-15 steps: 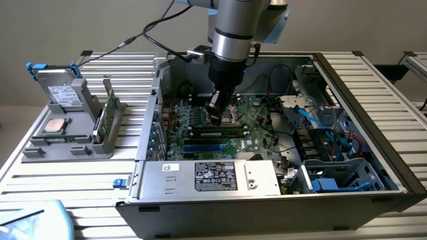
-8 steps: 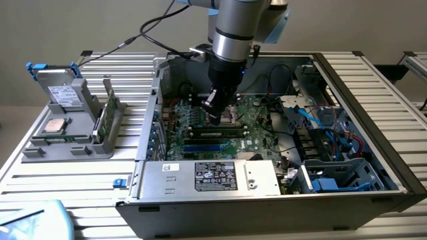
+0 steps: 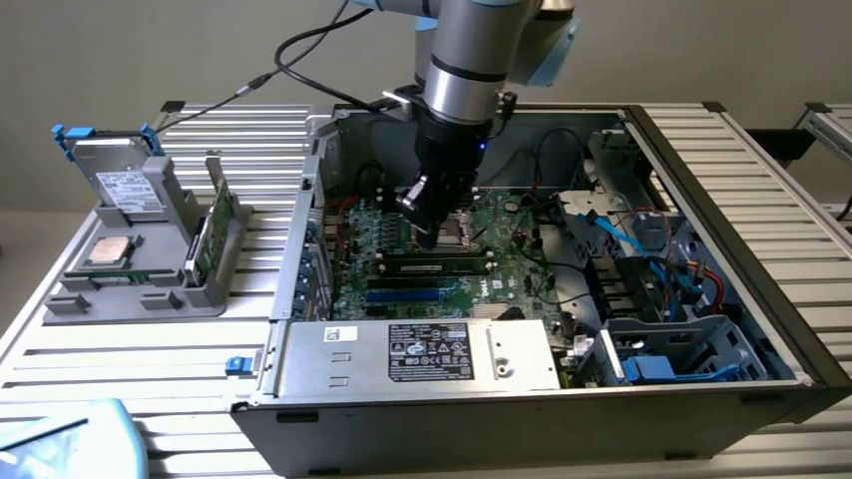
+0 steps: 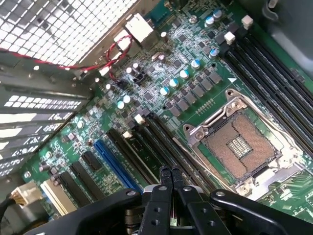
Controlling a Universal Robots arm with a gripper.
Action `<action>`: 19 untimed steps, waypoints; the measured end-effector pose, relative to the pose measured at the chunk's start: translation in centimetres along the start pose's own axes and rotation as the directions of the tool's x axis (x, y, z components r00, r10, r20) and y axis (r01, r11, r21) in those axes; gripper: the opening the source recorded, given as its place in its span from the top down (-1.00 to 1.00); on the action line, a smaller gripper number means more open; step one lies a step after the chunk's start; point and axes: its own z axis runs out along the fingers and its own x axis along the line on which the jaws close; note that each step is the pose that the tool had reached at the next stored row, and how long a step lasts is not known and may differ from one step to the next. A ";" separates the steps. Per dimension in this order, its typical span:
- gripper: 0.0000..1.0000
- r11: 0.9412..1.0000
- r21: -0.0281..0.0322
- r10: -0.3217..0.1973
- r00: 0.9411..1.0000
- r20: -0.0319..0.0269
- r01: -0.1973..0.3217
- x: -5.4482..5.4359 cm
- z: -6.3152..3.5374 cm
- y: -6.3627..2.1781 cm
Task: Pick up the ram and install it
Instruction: 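Press down the ram until it locks into place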
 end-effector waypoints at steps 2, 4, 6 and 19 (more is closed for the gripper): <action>0.80 1.000 -0.005 0.027 1.000 0.001 -0.027 0.0 0.00 0.00; 0.80 0.999 -0.009 0.054 0.999 0.003 -0.054 0.0 0.00 0.00; 0.80 0.997 -0.012 0.077 0.997 0.006 -0.077 0.0 0.00 0.00; 0.80 0.981 0.010 0.195 0.979 0.062 -0.196 0.0 -0.01 0.02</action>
